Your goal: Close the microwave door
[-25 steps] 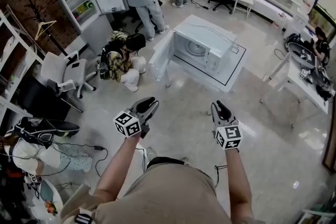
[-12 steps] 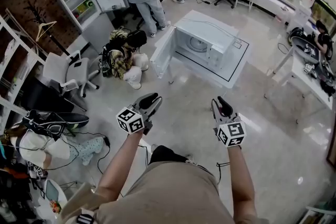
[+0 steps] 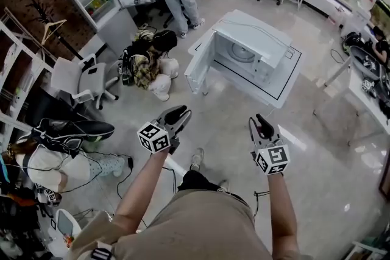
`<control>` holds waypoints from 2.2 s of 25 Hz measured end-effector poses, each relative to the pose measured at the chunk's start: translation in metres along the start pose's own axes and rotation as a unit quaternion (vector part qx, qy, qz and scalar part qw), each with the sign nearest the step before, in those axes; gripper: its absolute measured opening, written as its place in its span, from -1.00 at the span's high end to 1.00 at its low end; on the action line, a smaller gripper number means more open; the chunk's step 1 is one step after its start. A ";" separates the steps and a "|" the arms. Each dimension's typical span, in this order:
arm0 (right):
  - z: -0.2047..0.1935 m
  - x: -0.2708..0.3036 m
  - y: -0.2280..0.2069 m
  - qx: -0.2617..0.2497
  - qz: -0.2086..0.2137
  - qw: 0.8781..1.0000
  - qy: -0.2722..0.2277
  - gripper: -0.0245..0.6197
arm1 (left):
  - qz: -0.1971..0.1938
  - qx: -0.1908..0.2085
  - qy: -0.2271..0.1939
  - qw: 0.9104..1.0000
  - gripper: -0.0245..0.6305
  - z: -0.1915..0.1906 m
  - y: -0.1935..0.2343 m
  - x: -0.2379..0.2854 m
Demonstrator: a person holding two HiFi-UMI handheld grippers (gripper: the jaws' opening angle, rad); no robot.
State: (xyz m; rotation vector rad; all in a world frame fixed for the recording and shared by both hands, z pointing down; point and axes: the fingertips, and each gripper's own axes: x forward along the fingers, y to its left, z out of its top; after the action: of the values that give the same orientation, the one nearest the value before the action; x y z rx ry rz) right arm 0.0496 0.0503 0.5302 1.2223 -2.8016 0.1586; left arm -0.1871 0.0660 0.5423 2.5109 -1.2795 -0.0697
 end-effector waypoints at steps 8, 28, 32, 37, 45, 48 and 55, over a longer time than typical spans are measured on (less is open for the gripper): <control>0.001 0.080 0.002 -0.002 -0.015 1.000 0.020 0.66 | -0.019 -0.018 0.010 1.000 0.63 0.010 0.086 0.032; 0.002 0.212 0.003 0.007 -0.094 0.995 0.033 0.66 | -0.084 0.008 0.151 0.985 0.49 -0.055 0.259 0.113; -0.003 0.217 0.003 0.013 -0.114 0.993 0.033 0.66 | -0.099 0.003 0.168 0.981 0.49 -0.067 0.273 0.122; -0.006 0.218 -0.002 0.015 -0.137 0.990 0.032 0.66 | -0.116 0.004 0.176 0.977 0.49 -0.074 0.285 0.129; -0.004 0.204 -0.018 0.018 -0.173 0.984 0.038 0.66 | -0.145 -0.009 0.177 0.973 0.49 -0.080 0.276 0.144; -0.001 0.198 -0.024 0.023 -0.181 0.982 0.039 0.66 | -0.152 -0.019 0.173 0.973 0.48 -0.079 0.269 0.147; 0.002 0.204 -0.027 0.021 -0.175 0.984 0.038 0.66 | -0.155 -0.023 0.178 0.971 0.48 -0.083 0.260 0.150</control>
State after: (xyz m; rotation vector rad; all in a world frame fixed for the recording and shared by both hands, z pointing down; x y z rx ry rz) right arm -0.0687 -0.1162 0.5538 1.6528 -2.4813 0.2348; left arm -0.2843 -0.1740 0.7153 2.5139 -0.7334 0.2665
